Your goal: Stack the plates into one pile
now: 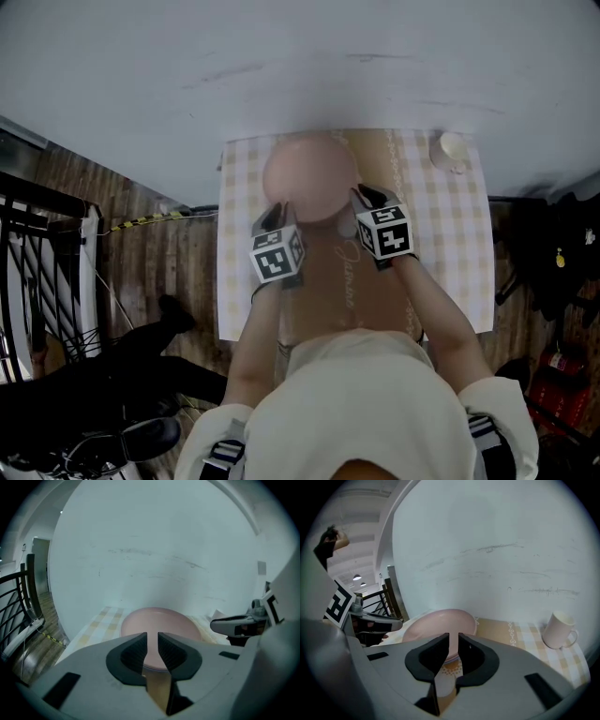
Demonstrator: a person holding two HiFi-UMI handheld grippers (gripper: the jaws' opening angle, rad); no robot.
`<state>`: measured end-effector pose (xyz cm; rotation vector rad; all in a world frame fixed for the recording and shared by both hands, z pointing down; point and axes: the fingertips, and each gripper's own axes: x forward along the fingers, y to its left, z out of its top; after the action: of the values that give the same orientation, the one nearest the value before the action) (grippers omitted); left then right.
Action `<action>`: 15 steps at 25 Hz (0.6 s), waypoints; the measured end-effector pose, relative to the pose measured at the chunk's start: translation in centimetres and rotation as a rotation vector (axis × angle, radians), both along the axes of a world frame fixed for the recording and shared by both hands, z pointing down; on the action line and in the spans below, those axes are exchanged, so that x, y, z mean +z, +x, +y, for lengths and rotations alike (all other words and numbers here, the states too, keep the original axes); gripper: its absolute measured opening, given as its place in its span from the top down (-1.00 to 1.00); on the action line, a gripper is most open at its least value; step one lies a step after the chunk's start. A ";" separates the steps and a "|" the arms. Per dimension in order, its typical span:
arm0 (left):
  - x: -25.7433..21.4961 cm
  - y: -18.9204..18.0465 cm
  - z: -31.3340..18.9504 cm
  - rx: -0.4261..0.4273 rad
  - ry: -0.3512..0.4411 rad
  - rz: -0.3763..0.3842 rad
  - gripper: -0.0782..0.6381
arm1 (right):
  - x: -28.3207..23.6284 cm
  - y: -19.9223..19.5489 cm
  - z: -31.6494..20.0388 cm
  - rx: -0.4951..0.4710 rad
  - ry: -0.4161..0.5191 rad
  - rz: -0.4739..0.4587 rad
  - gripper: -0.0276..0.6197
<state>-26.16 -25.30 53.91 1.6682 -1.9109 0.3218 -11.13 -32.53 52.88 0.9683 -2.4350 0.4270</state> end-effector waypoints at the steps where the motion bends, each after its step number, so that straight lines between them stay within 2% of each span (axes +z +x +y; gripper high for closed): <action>1: -0.3 0.4 0.3 0.006 0.006 0.006 0.62 | -0.3 0.1 0.4 -0.001 0.010 -0.003 0.77; 7: -1.7 2.5 2.4 0.028 0.043 0.036 0.67 | -2.2 0.8 2.9 -0.004 0.052 -0.026 0.84; 15: -2.5 5.3 5.5 0.070 0.065 0.081 0.71 | -3.6 2.1 6.4 -0.003 0.060 -0.071 0.88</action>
<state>-20.88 -19.82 51.43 1.7667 -1.8242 0.2182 -8.98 -26.10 49.28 0.9903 -2.5257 0.3952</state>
